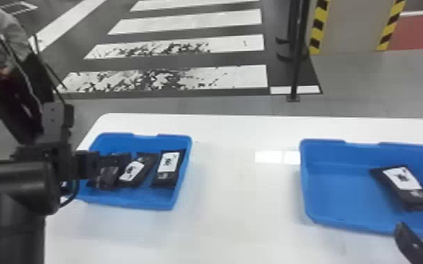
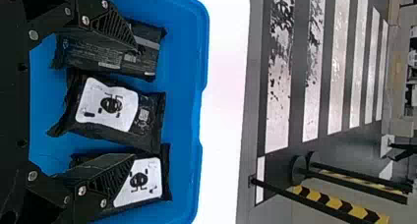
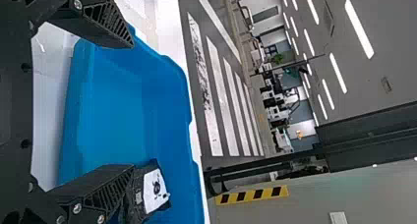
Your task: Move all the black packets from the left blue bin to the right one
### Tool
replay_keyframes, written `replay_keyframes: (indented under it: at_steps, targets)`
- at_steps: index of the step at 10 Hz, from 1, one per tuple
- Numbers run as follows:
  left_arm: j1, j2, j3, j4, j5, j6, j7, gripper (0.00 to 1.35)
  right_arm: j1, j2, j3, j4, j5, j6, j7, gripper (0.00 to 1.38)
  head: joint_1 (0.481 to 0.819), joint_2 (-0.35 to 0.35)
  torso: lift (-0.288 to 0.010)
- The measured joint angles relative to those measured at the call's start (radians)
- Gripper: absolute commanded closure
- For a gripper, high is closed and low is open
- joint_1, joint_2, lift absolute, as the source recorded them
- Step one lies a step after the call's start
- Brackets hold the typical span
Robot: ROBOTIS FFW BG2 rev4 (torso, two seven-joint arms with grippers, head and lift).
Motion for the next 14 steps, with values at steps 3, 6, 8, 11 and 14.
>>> replay_keyframes:
  at_steps: [3, 6, 8, 11, 14]
  targets:
    - [-0.026, 0.008, -0.033, 0.053, 0.000, 0.017, 0.000, 0.28, -0.002, 0.000, 0.000, 0.006, -0.003, 0.006, 0.002, 0.17, 0.695, 0.191, -0.150]
    - [-0.079, 0.010, -0.100, 0.169, 0.082, 0.017, -0.004, 0.30, -0.005, 0.000, 0.002, 0.011, -0.004, 0.012, 0.003, 0.17, 0.695, 0.120, -0.150]
    - [-0.108, 0.009, -0.129, 0.269, 0.149, 0.000, -0.012, 0.30, -0.005, 0.000, 0.002, 0.013, -0.005, 0.015, 0.004, 0.17, 0.695, 0.086, -0.150]
    - [-0.146, 0.006, -0.166, 0.371, 0.164, -0.018, -0.012, 0.30, -0.005, 0.000, 0.002, 0.019, -0.011, 0.019, 0.005, 0.17, 0.695, 0.056, -0.150]
    - [-0.222, -0.009, -0.164, 0.571, 0.154, -0.106, 0.005, 0.65, -0.011, 0.000, 0.007, 0.030, -0.016, 0.027, 0.006, 0.17, 0.695, 0.064, -0.150]
